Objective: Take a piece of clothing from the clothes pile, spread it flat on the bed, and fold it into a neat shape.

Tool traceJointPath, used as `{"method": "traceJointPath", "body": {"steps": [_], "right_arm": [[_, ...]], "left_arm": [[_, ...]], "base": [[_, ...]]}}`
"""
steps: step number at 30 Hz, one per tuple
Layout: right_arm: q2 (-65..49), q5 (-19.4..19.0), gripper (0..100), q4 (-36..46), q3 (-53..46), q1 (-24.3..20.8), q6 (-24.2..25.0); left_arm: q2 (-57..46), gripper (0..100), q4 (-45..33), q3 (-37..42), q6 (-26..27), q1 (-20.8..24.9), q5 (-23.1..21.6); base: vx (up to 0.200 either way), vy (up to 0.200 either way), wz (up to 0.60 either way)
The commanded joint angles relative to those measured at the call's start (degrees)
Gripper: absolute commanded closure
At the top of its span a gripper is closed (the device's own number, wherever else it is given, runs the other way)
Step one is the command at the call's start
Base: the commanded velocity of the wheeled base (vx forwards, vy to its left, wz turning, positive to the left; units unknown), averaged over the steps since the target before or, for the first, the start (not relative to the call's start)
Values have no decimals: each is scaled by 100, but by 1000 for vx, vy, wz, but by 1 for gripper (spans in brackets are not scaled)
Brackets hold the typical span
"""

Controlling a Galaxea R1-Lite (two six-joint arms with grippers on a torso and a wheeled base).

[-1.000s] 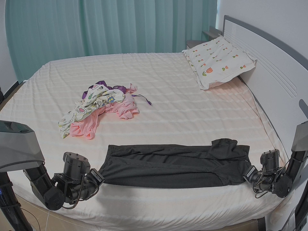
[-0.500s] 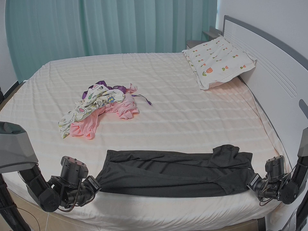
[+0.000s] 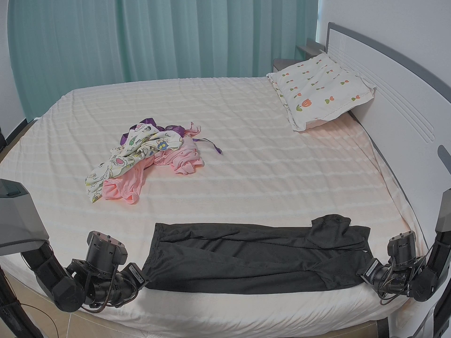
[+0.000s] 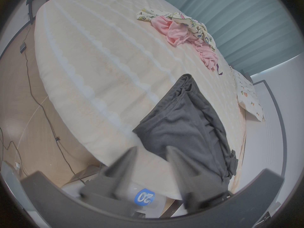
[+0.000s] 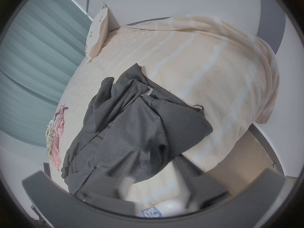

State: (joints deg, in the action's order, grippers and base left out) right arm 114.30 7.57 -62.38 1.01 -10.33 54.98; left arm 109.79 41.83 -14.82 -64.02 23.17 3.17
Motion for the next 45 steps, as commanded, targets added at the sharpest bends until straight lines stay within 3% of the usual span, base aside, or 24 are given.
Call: {"method": "traceJointPath", "body": {"steps": [1,5,11,21,24,32,35,39,45], "right_arm": [[-48,-1,0,-2,-40,4,-49],[-224,16,0,-11,-101,136,-198],[-962,8,0,59,-40,901,-699],[-1235,8,0,77,391,1041,-884],[-1208,8,0,288,954,1112,-1165],[-786,-89,0,481,1683,997,-1121],[-628,-115,0,455,1718,989,-1007],[-558,-511,0,464,1674,1006,-708],[-549,-572,0,455,1578,1033,-664]], "left_arm": [[-1,0,-25,120,-5,64,-1],[-116,0,-25,146,13,-15,8],[-696,0,-25,-144,30,-454,-9],[-493,0,-78,-1075,66,-524,-9],[-45,0,-649,-1928,83,-516,-1],[614,0,-1080,-2772,136,-401,-1],[842,0,-1089,-2886,145,-322,17],[939,0,-1256,-3035,136,-199,35],[869,0,-1440,-3185,118,-120,114]], "base": [[0,0,0],[0,0,0],[0,0,0],[0,0,0],[0,0,0],[0,0,0],[0,0,0],[0,0,0],[0,0,0]]}}
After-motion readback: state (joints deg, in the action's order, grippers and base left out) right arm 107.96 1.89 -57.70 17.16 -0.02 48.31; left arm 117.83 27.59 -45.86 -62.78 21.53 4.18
